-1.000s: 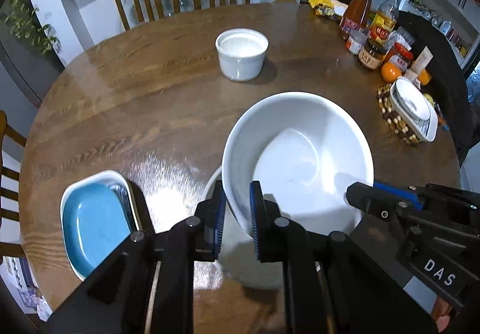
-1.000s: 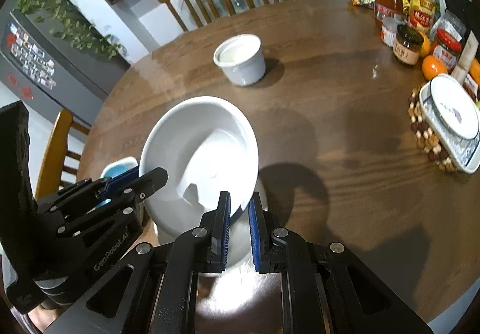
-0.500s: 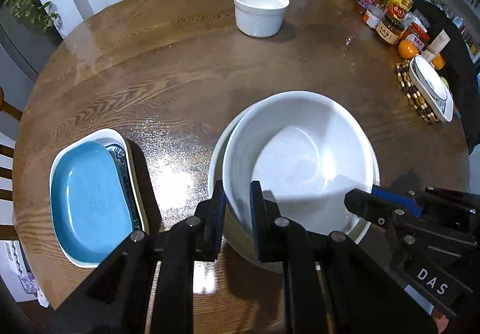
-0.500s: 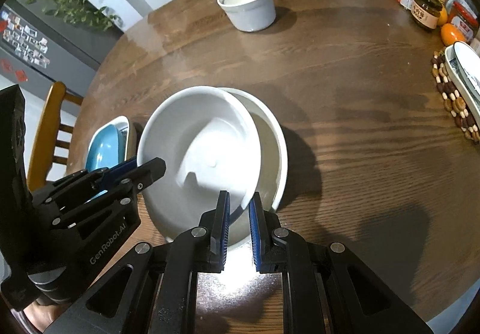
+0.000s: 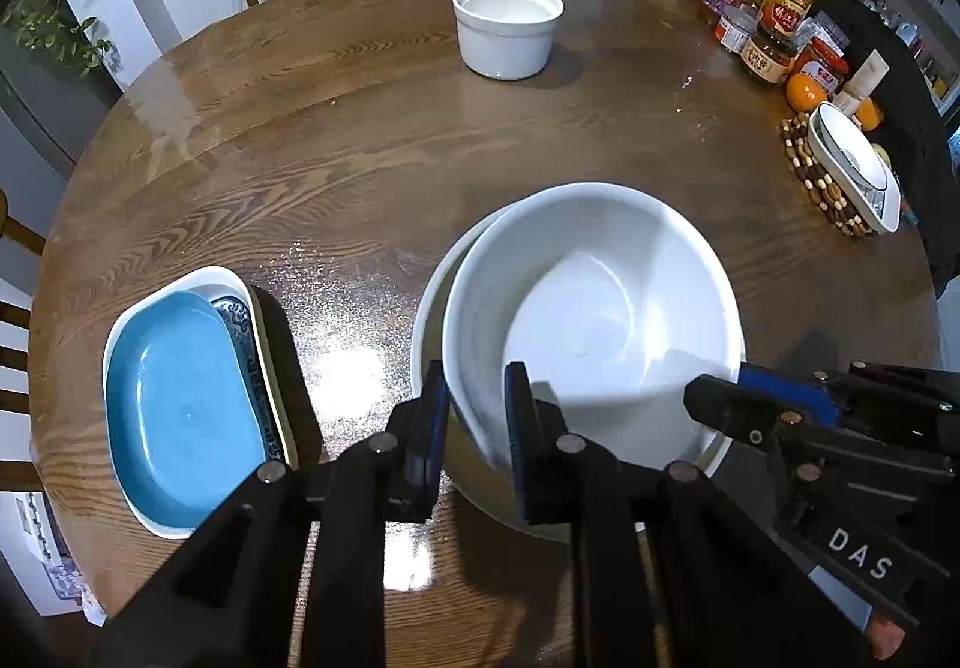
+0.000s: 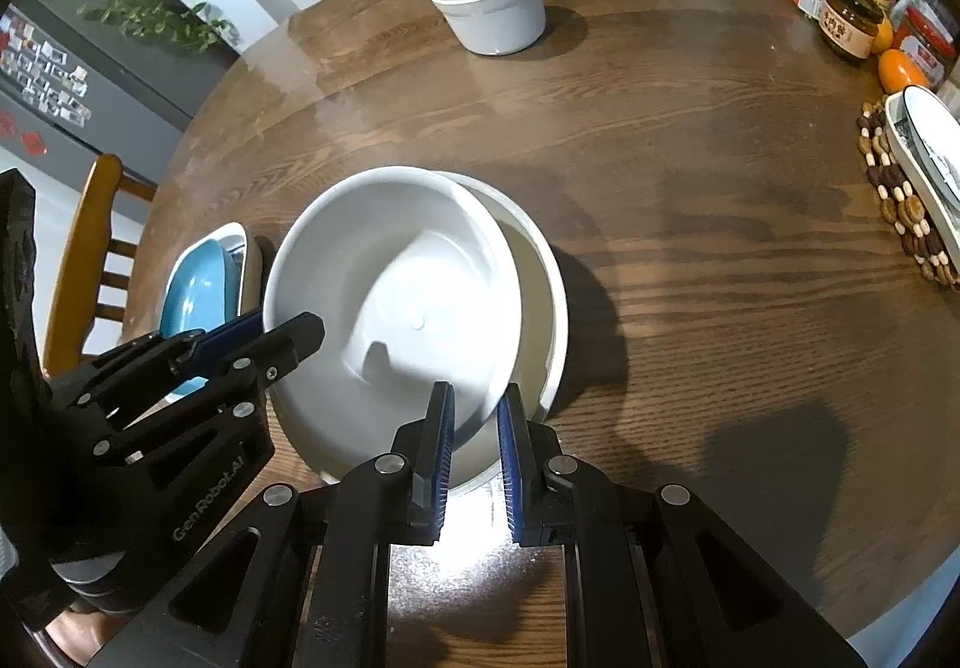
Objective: Organize plates and bowls
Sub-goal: 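Lower the medium bowl into the large bowl and open the right gripper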
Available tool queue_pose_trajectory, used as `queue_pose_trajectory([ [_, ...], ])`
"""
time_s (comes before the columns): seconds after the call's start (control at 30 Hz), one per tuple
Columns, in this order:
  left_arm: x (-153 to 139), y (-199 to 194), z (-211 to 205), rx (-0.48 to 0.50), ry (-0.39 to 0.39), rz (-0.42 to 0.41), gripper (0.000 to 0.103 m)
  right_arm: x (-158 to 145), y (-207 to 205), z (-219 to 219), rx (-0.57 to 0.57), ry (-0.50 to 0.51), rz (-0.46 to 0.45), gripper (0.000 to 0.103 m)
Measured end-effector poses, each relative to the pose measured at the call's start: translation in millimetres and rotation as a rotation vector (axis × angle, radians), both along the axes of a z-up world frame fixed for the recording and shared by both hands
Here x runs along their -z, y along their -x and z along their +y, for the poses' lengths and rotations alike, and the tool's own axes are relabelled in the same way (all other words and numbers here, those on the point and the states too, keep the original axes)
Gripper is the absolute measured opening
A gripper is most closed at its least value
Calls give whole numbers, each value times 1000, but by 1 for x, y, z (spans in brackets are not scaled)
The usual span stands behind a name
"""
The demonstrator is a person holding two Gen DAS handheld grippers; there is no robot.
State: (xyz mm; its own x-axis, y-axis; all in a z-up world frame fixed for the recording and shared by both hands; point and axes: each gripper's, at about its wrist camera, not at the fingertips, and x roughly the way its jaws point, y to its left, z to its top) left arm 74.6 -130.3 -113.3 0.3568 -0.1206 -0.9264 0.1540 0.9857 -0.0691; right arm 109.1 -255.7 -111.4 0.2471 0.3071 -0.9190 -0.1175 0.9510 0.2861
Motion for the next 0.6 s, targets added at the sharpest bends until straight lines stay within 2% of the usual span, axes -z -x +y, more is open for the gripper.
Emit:
queue_pose_trajectory([
  [0.17,-11,5,0,0,3,-41,41,-6,3,-2,-5,13,-9,15],
  [0.5,-26,10,-4,9,-3,-100,42,-18,5,-13,22,27,-48,17],
  [0.6,-27,10,-4,3,0,-107,49,-22,5,-16,30,34,-61,17],
])
